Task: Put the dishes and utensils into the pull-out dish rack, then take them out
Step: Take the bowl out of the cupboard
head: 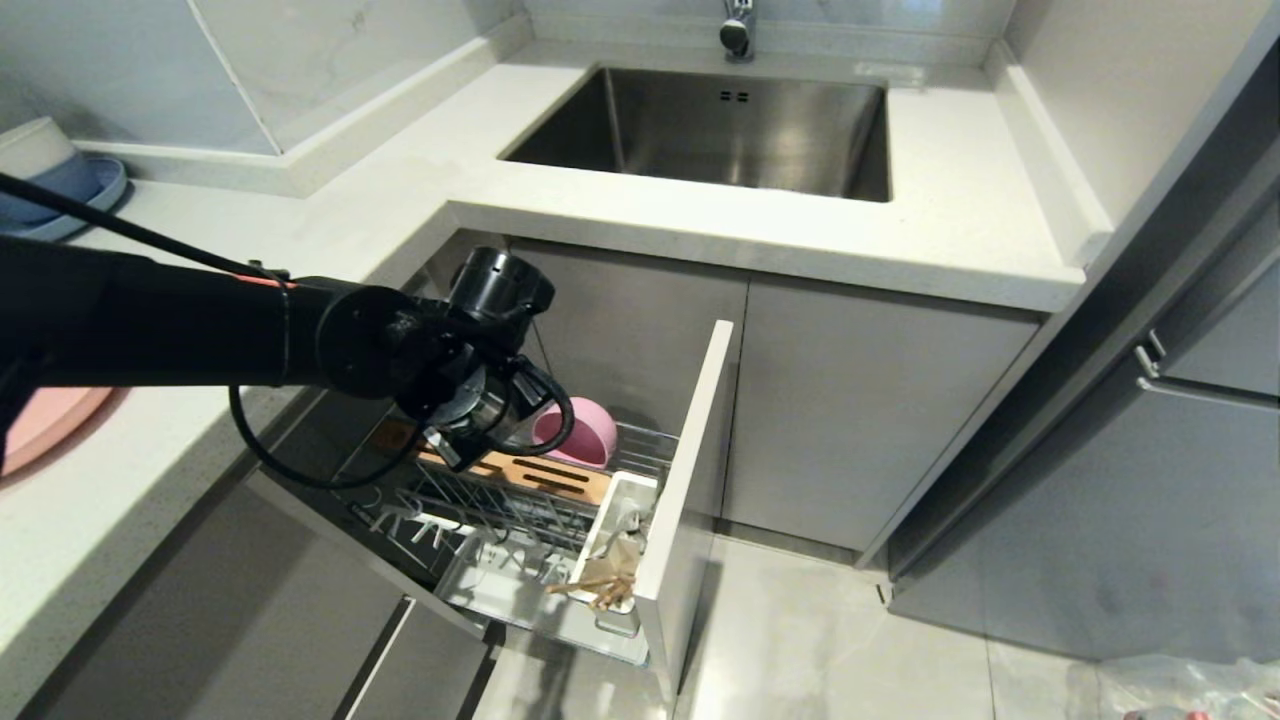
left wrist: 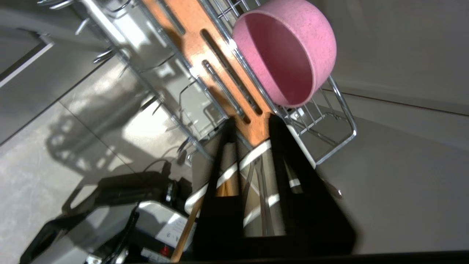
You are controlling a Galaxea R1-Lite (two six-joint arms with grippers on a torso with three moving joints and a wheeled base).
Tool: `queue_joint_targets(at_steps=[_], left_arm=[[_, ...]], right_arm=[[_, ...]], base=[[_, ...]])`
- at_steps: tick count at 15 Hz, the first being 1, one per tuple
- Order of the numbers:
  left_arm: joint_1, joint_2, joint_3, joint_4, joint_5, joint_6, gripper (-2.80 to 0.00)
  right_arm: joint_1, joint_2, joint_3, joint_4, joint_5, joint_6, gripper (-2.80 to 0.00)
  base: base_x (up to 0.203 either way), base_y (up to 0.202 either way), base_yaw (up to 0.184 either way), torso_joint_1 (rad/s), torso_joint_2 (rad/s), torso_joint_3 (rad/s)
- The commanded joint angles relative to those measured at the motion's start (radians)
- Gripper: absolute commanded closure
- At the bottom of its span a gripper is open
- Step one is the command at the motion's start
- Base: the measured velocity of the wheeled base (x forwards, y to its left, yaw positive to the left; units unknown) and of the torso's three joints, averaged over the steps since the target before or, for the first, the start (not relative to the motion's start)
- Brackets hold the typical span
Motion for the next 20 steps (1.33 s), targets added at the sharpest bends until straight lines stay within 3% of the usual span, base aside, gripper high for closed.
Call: queue_joint_targets(at_steps=[1,7,10,15,18,20], left_arm=[[0.008,0.076,-0.021,-0.022,0.002,0.001,-2.80],[0.014,0.189,-0.109,-0.083,-0.022,0.004,-2.80],[0.014,0.215,-0.147,-0.128,-0.112,0.003,-2.80],[0.023,0.285,-0.189,-0.151,-0.120,0.006,-2.80],[0.052,0.307,-0.209,-0.182,-0.193,0.018,-2.80],[0.071,0.315,-0.208,-0.230,-0.204,0.022,-2.80]], right_arm=[[0.000,0.000,0.000,0.000,0.001,-0.001,0.00],[0.000,0.000,0.000,0.000,0.001,-0.001,0.00],[0.000,0.000,0.000,0.000,0.001,-0.001,0.00],[0.000,0.000,0.000,0.000,0.000,-0.001,0.00],[0.000,0.000,0.000,0.000,0.000,-0.001,0.00],[0.000,0.000,0.000,0.000,0.001,0.000,0.00]], base=[[0.000,0.000,0.000,0.000,0.00,0.000],[0.000,0.000,0.000,0.000,0.00,0.000],[0.000,0.000,0.000,0.000,0.00,0.000],[0.000,0.000,0.000,0.000,0.00,0.000],[0.000,0.000,0.000,0.000,0.00,0.000],[0.000,0.000,0.000,0.000,0.00,0.000]])
